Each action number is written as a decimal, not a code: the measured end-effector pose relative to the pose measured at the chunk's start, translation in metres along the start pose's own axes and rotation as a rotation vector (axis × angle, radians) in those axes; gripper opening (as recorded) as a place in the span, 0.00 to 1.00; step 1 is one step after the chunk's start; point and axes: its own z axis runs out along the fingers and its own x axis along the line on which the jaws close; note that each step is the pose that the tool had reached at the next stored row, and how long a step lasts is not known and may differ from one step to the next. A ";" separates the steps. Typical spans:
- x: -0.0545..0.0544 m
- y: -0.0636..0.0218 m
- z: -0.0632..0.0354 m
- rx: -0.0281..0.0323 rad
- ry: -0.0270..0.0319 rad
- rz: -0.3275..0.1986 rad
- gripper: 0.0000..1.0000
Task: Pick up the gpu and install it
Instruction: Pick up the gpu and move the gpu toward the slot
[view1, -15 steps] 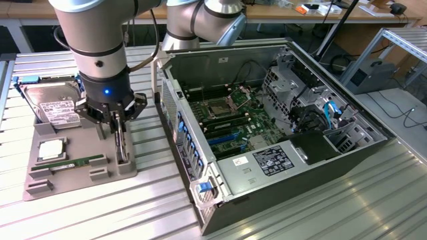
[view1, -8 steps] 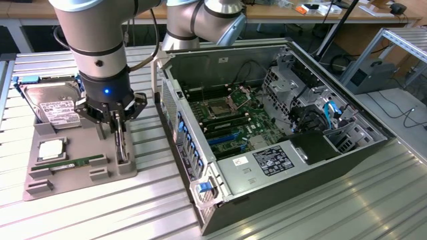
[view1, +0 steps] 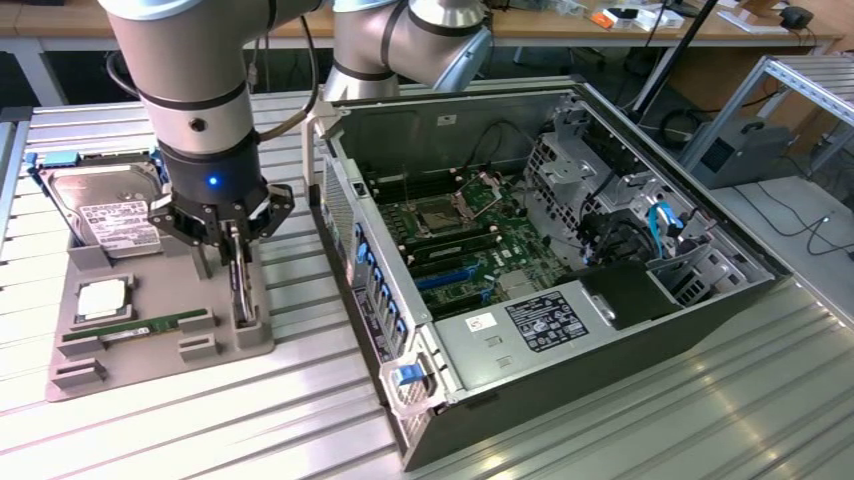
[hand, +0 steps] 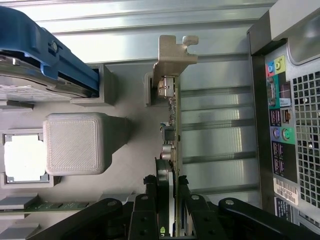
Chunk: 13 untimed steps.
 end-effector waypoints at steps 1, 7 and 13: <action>0.000 0.0000 -0.0001 0.0000 0.0000 0.000 0.27; 0.000 0.0001 -0.0011 0.0000 0.0000 0.000 0.27; 0.000 0.0001 -0.0022 0.0001 0.0000 0.000 0.27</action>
